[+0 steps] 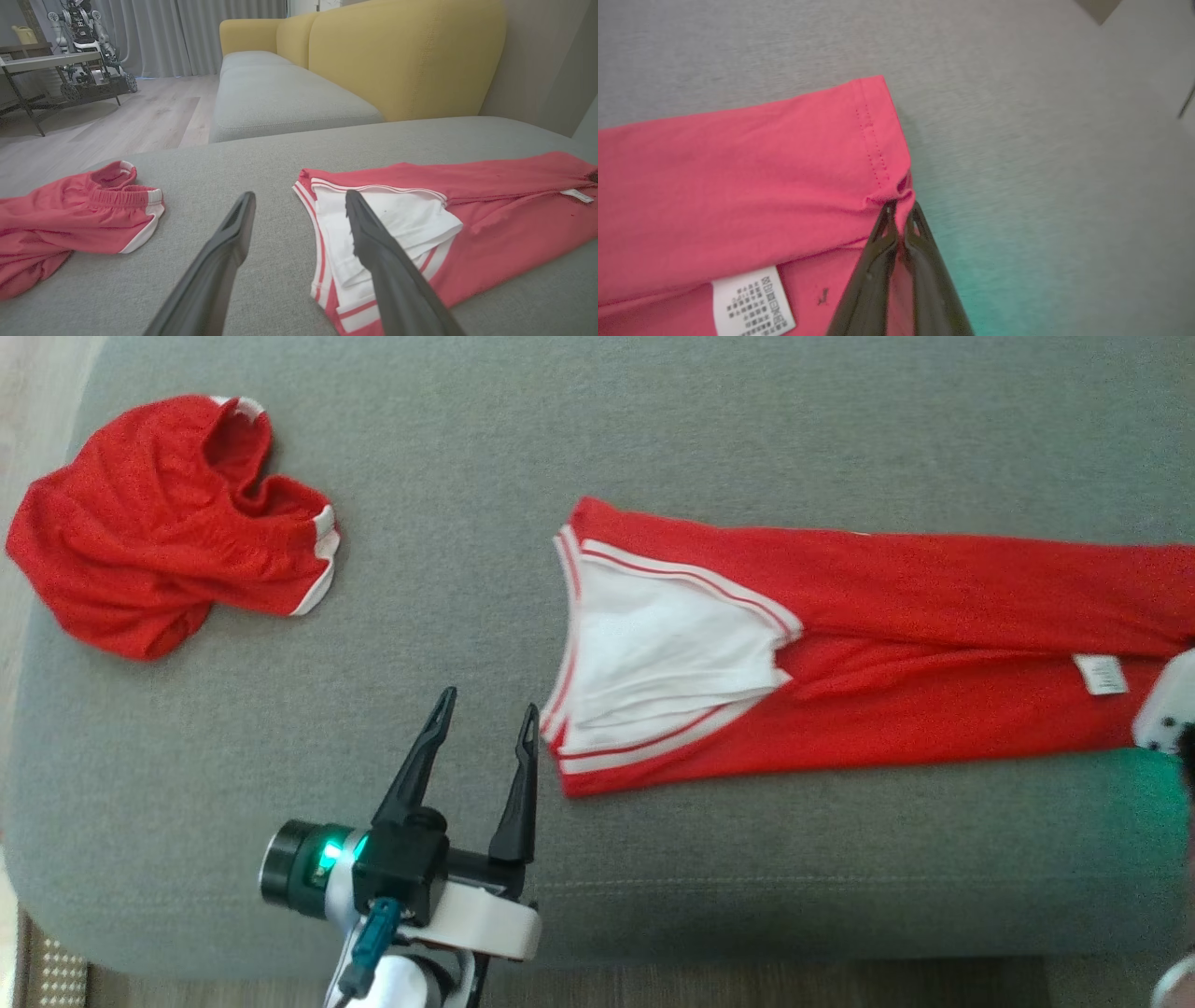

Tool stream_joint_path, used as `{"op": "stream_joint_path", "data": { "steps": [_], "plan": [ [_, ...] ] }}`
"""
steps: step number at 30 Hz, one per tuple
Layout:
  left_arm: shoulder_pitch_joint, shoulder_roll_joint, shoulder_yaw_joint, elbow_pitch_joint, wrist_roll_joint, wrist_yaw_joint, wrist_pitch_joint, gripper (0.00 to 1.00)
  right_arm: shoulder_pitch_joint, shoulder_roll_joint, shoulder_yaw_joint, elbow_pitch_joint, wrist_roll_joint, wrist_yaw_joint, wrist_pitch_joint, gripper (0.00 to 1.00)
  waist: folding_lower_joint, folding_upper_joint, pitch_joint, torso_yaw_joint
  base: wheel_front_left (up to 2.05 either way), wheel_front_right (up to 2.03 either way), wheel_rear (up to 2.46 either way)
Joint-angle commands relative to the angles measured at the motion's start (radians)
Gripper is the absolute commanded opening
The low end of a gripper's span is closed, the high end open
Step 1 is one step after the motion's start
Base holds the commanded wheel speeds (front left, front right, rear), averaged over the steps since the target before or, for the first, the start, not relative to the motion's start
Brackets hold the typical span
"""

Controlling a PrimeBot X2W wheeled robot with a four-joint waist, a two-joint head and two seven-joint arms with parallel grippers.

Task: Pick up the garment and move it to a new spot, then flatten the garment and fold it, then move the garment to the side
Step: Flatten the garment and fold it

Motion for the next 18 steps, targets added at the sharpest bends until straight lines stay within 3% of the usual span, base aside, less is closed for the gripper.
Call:
{"op": "stream_joint_path", "data": {
  "steps": [1,9,18],
  "plan": [
    [-0.011,-0.006,0.044,-0.037,0.012,-0.003,-0.012,1.0,-0.009,-0.044,0.031,-0.054,-0.027,-0.002,-0.009,0.0,0.0,0.0,-0.012,-0.014,0.0,0.0,0.0],
    [0.008,-0.012,0.056,-0.044,0.012,-0.008,-0.012,1.0,-0.057,-0.08,0.122,-0.19,-0.082,-0.002,0.023,0.0,0.0,0.0,-0.044,-0.072,0.0,0.0,0.0],
    [0.015,-0.027,0.061,-0.031,0.002,-0.011,-0.012,1.0,-0.063,0.013,0.351,-0.291,0.021,-0.002,0.078,0.0,0.0,0.0,-0.09,-0.099,0.0,0.0,0.0]
  ]
}}
